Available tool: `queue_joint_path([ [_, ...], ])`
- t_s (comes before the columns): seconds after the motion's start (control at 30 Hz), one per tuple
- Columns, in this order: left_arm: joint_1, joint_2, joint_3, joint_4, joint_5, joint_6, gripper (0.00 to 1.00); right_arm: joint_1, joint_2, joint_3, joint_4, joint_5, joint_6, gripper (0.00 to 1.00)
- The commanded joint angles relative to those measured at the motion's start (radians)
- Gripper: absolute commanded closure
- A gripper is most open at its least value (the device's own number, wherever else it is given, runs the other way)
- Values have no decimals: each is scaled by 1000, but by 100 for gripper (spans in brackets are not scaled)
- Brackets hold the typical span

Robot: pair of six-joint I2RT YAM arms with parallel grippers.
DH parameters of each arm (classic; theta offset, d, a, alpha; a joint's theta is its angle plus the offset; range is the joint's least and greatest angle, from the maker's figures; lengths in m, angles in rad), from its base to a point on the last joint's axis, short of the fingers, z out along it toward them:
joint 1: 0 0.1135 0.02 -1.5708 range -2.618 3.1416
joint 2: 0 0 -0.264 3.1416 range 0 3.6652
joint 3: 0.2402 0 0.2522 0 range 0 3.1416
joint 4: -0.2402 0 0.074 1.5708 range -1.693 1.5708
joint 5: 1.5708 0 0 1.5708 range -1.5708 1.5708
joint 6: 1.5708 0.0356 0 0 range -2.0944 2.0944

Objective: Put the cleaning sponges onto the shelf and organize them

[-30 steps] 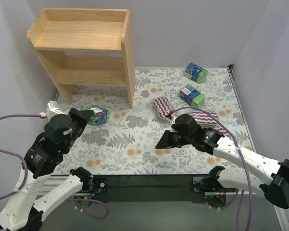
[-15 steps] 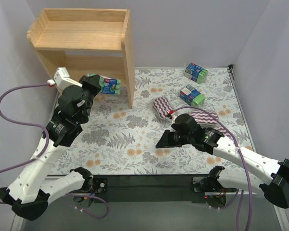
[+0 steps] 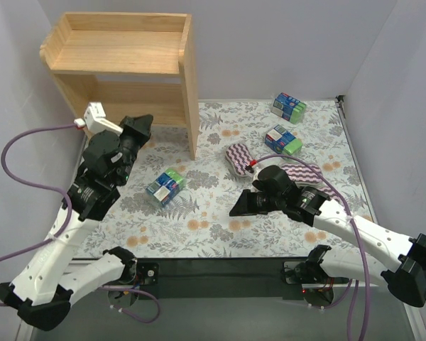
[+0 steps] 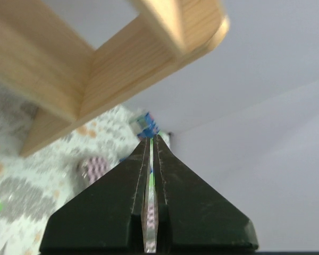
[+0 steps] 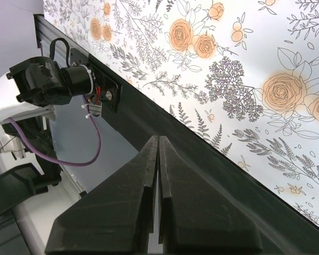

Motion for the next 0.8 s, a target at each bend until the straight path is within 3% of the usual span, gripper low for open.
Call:
queue_joint_path([
  [0.0,4,-126,-139,-203,48,-103,100,-5,16,27,-7,-2,-25,99],
  [0.13,2,-208,-277,-453,47,-222,99,-5,45,30,-9,-5,-36,99],
  [0.3,36,-82,-412,-558,157,-249,57,-5,85,46,-9,-22,-51,69],
  [0.47,140,-47,-472,-482,249,-241,46,-7,99,61,-7,-25,-51,64],
  [0.6,344,17,-539,-426,382,-108,43,-5,98,58,-9,-22,-51,62],
  [0.77,413,1,-592,-307,502,-51,34,-7,90,44,-7,-21,-53,60],
])
